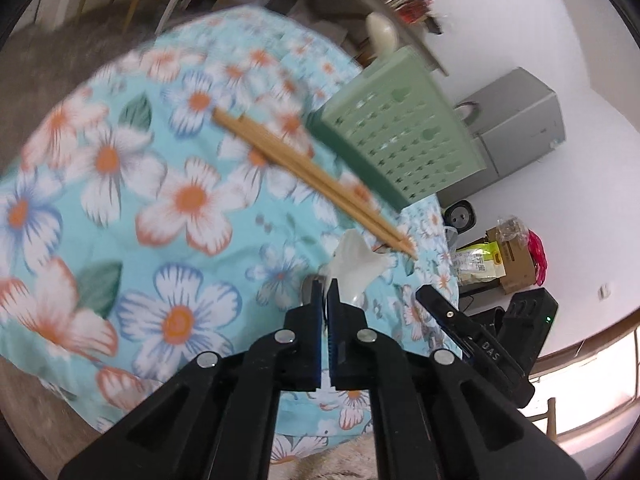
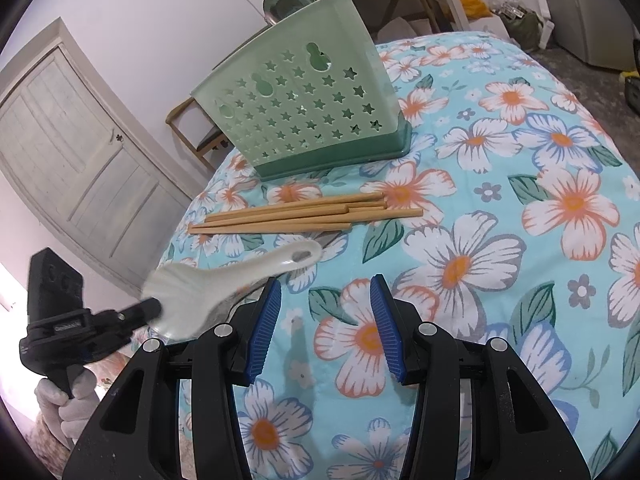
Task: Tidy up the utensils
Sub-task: 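Lift the white rice paddle with the left gripper toward the green holder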
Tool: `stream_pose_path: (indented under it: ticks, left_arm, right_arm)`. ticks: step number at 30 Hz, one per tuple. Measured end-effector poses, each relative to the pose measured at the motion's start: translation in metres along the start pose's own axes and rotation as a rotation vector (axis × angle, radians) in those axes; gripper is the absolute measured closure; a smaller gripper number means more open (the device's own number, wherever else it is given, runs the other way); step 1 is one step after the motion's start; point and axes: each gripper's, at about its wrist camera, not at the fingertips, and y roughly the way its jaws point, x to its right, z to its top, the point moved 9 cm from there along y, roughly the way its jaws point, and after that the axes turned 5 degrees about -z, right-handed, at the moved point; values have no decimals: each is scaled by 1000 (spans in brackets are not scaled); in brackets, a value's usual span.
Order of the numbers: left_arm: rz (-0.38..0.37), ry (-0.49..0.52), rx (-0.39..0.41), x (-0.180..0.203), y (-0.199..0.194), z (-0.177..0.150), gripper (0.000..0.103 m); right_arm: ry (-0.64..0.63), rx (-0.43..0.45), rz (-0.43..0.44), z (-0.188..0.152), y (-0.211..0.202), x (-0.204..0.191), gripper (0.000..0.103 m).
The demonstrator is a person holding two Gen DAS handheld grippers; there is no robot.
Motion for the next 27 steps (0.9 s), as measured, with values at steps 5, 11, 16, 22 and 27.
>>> stream_pose_path:
  ticks: [5,11,16,22,27]
  left_arm:
    - [-43,67,51,11,-18,11,101]
    - [-67,107,111,13,-43,23,101]
    - [-63,102,143,5,-55,29,101]
    - [-59,110,182,0,-70,34,101]
    - [-60,100,207,-8,-78,38,101]
  right_arm:
    - [-13,8,-11,1,-2,-2,58]
    - [-40,21,-27,1,-5,-4,58]
    - [-82,32,-48,0,-6,-9,58]
    - [-236,62,-106,-8,-12,-20,58]
    - [-444,66,-150,-23,-10,-43,54]
